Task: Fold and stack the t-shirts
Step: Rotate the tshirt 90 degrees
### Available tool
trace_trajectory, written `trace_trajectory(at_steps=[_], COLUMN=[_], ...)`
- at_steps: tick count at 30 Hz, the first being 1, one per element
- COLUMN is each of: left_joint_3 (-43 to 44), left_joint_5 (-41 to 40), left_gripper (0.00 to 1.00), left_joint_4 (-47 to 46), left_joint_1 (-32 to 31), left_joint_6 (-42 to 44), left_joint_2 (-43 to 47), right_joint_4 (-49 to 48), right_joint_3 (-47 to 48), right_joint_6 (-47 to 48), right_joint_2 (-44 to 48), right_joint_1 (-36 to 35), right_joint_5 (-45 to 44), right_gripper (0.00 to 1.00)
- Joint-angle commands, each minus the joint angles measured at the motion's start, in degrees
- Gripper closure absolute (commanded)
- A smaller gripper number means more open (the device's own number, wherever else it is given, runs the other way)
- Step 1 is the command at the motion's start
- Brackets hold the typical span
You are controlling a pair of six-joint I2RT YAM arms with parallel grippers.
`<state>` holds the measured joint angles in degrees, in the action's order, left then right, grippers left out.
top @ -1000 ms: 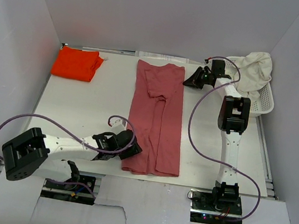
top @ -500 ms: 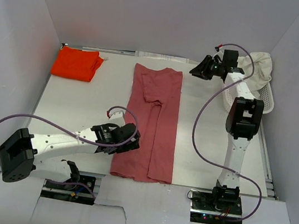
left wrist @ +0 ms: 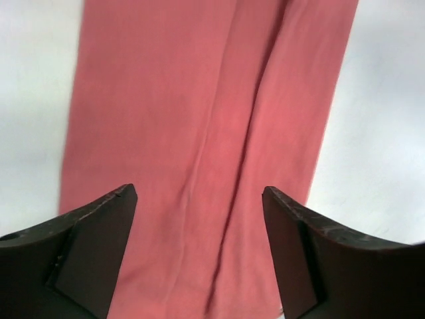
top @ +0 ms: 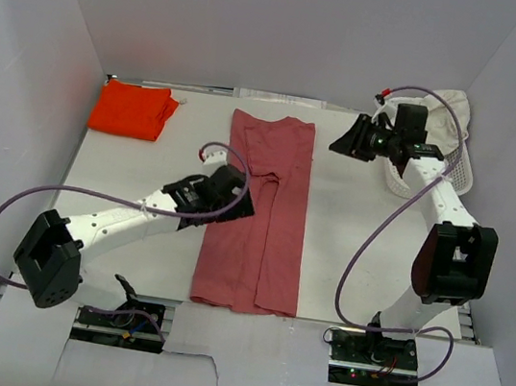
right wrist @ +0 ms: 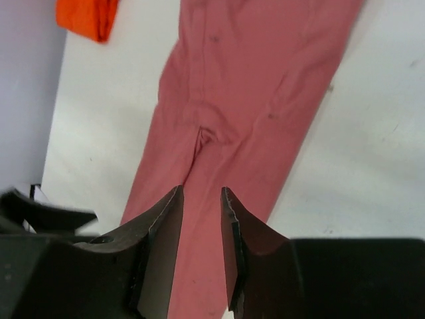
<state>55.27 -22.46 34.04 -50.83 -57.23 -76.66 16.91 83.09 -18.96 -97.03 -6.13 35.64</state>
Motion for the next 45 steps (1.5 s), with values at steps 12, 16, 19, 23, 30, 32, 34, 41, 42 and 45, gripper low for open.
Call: trace_trajectory(at_steps=[12, 16, 19, 23, 30, 32, 34, 41, 42, 45], left_joint_3=[26.46, 37.09, 45.17, 47.56, 48.18, 48.44, 49.06, 50.64, 50.9, 52.05], left_joint_5=[20.25, 22.37, 24.37, 25.45, 26.76, 27.03, 27.29, 27.2, 27.38, 28.26], left_gripper=[0.25, 0.27, 0.29, 0.38, 0.54, 0.55, 0.55, 0.55, 0.55, 0.56], left_joint_4=[-20.24, -17.88, -16.91, -18.92, -21.47, -21.56, -21.56, -23.14, -23.58, -25.07], left_joint_1=[25.96, 25.96, 26.13, 26.13, 26.92, 27.36, 27.89, 29.91, 30.17, 30.88], left_joint_6=[13.28, 15.66, 16.36, 16.63, 16.8, 16.45, 16.1, 15.84, 15.84, 15.66], left_joint_2=[-29.66, -40.56, -48.03, -50.68, -52.27, -52.97, -54.46, -61.32, -62.2, -65.53], right_joint_4=[3.22, 3.93, 2.18, -2.04, -8.37, -9.87, -10.93, -13.04, -13.21, -13.13], right_joint_3=[-25.69, -29.56, -33.24, -38.87, -45.99, -46.7, -47.93, -49.34, -49.51, -49.95], right_joint_6=[0.34, -2.04, -4.06, -6.09, -8.28, -8.55, -8.72, -9.69, -9.78, -10.04], right_joint_2=[11.15, 13.88, 15.82, 17.14, 16.88, 15.3, 13.37, 10.37, 10.37, 10.37], right_joint_1=[-24.71, -29.1, -30.51, -31.13, -31.49, -31.49, -31.49, -31.49, -31.49, -31.49], right_joint_5=[-20.86, -24.83, -25.01, -22.64, -19.65, -19.03, -18.85, -19.38, -19.46, -20.34], right_gripper=[0.61, 0.61, 0.62, 0.88, 0.92, 0.92, 0.92, 0.92, 0.92, 0.92])
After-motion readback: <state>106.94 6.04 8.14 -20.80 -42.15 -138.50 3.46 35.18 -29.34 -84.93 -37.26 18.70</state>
